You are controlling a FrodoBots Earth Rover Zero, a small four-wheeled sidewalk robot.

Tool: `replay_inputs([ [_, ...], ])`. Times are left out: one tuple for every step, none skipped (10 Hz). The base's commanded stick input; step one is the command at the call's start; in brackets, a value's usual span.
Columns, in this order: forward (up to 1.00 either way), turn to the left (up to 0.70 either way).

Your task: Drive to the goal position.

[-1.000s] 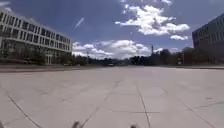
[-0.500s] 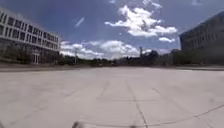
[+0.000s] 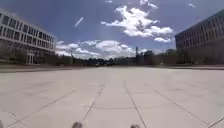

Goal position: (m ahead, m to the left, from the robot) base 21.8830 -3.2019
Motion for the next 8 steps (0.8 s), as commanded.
replay_inputs([
  [0.70, 0.00],
  [0.70, 0.00],
  [0.70, 0.00],
  [0.70, 0.00],
  [0.70, 0.00],
  [0.70, 0.00],
  [0.70, 0.00],
  [0.70, 0.00],
])
